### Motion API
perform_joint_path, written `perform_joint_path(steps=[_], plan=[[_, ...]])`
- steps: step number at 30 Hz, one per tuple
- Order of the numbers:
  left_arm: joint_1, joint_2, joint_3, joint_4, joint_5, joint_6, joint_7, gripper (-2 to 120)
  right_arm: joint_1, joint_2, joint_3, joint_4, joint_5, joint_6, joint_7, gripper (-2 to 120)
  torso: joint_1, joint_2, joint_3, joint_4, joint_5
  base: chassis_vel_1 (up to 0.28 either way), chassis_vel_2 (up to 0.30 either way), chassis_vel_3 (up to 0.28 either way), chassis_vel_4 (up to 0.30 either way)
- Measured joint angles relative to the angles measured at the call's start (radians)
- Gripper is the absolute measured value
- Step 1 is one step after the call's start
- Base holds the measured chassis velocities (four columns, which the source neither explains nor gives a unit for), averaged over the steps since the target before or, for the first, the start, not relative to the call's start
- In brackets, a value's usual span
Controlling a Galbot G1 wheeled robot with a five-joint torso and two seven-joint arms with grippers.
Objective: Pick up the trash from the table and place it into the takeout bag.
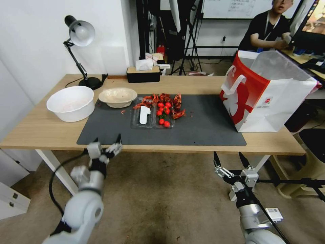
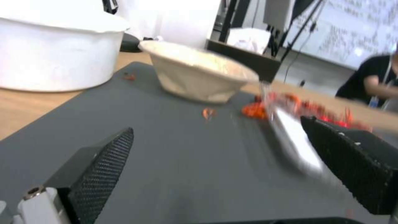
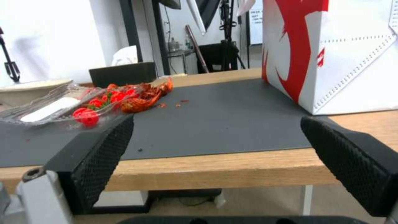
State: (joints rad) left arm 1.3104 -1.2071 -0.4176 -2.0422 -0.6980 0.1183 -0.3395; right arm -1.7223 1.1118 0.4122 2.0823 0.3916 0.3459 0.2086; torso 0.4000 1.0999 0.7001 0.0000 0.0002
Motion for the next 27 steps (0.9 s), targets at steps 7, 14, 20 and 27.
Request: perform_joint_path(steps=[7, 14, 20, 27], plan=[[-0.202, 0.003, 0.03, 0.065, -0.283, 0.079, -0.159, 100, -0.003, 0.001, 0.0, 0.0, -0.003, -0.002, 0.0, 100, 0.0, 0.0, 0.0, 0.0, -0.0003, 0.0, 0.0, 0.0, 0.0], [-0.36, 0.008, 0.055, 0.132, -0.468, 0.114, -0.244, 100, -0.002, 0.005, 0.0, -0.001, -0.007, -0.007, 0.001, 100, 0.0, 0.0, 0.0, -0.0001, -0.0001, 0.0, 0.0, 0.0, 0.0], [-0.492, 0.006, 0.097, 0.239, -0.572, 0.126, -0.303, 100, -0.002, 0.011, 0.0, -0.003, -0.014, -0.009, 0.003, 100, 0.0, 0.0, 0.0, 0.0, 0.0, 0.0, 0.0, 0.0, 0.0], [-0.616, -0.032, 0.144, 0.442, -0.599, 0.118, -0.307, 100, -0.003, 0.013, 0.003, -0.011, -0.015, -0.009, 0.004, 100, 0.0, 0.0, 0.0, -0.0001, -0.0005, 0.0, 0.0, 0.0, 0.0]])
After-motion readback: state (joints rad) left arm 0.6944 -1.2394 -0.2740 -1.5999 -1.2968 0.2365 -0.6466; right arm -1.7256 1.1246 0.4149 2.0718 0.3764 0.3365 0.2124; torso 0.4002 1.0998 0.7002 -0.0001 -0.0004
